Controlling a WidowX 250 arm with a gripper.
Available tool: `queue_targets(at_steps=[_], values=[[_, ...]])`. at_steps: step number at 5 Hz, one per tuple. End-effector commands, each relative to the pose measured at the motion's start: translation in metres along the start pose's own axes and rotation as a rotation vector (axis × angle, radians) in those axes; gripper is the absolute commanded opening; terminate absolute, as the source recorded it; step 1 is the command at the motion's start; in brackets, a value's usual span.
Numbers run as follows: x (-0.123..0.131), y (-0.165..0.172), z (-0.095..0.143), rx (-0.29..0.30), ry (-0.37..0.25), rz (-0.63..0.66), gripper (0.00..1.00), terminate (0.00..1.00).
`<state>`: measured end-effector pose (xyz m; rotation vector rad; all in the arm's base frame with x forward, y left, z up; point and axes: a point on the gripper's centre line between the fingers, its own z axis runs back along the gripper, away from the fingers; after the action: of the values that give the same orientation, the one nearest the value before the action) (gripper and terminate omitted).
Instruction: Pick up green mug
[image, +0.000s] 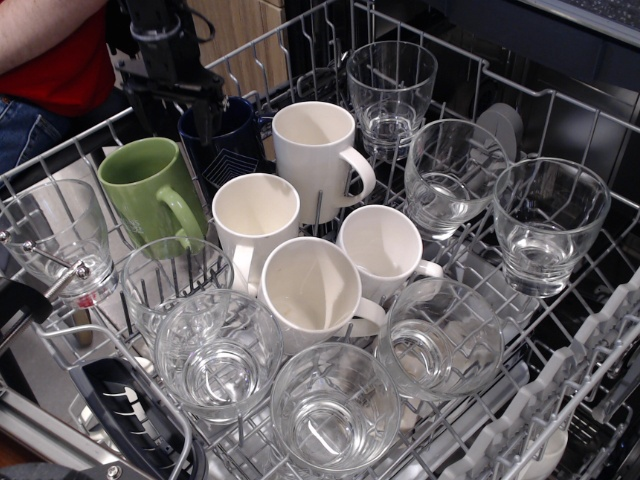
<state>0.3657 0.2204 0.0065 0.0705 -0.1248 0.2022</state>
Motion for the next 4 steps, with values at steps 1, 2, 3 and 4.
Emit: queue_targets(at_steps=[1,2,3,4], values=[[0.015,0.024,-0.006,0.026,-0.135,-0.043,1.00,0.00],[0.014,0.030,-0.019,0.005,-0.145,-0.025,1.00,0.00],[0.014,0.033,-0.032,0.028,-0.144,-0.021,1.00,0.00],[0.002,0.032,-0.043,0.038,-0.127,-0.021,1.00,0.00]])
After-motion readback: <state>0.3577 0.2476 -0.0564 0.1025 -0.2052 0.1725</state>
